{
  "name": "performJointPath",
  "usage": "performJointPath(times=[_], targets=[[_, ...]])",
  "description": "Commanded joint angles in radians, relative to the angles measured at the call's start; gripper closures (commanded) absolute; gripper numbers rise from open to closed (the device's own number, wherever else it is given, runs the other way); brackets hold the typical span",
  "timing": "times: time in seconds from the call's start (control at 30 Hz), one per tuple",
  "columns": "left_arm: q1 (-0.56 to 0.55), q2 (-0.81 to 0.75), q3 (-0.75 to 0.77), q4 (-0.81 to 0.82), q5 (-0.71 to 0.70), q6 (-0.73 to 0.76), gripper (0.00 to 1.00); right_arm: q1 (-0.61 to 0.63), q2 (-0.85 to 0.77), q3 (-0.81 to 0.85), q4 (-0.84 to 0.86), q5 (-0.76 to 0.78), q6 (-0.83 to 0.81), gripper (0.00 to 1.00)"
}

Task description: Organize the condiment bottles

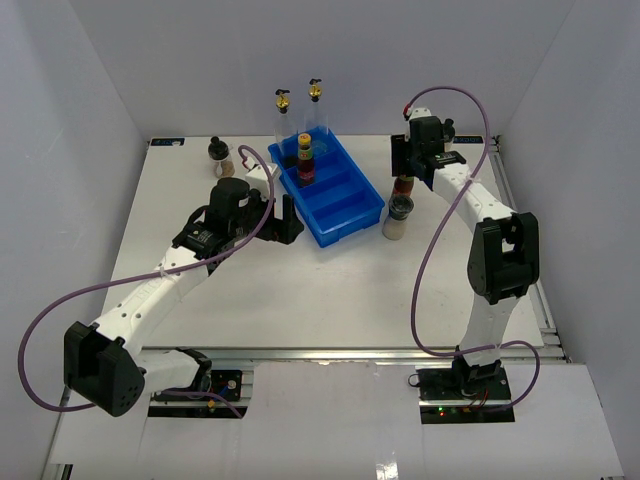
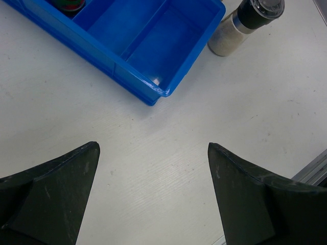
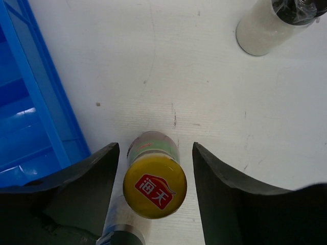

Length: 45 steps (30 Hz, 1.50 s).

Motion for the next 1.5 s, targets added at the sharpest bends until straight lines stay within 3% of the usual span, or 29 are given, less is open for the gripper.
performJointPath(times=[0.0, 0.17, 0.2, 0.23, 0.6, 0.87, 1.03, 1.47], targets=[[-0.004, -0.008, 0.031, -0.014, -0.002, 0.010, 0.02, 0.000, -0.026, -0.012, 0.024, 0.009, 0.027, 0.42], [-0.004, -0.015, 0.028, -0.008, 0.002, 0.007, 0.02, 0.000, -0.014, 0.001, 0.016, 0.034, 0.007, 0.72], [-0.004, -0.015, 0.027, -0.009, 0.000, 0.007, 0.02, 0.000, -0.010, 0.013, 0.009, 0.040, -0.003, 0.87], [-0.004, -0.015, 0.028, -0.010, -0.001, 0.007, 0.02, 0.000, -0.006, 0.031, 0.000, 0.054, -0.011, 0.92], [-0.004, -0.033, 0.022, -0.006, -0.047, 0.007, 0.02, 0.003, -0.030, 0.287, -0.029, 0.092, -0.101, 0.92], [-0.004, -0.152, -0.030, 0.059, -0.161, -0.009, 0.02, 0.089, -0.084, 0.288, 0.209, 0.101, -0.205, 0.92], [-0.004, -0.143, -0.023, 0.049, -0.163, -0.013, 0.02, 0.141, -0.075, 0.300, 0.335, 0.096, -0.177, 0.92], [-0.004, -0.159, -0.029, 0.050, -0.165, -0.013, 0.02, 0.281, 0.113, 0.432, 0.482, 0.064, -0.223, 0.92]])
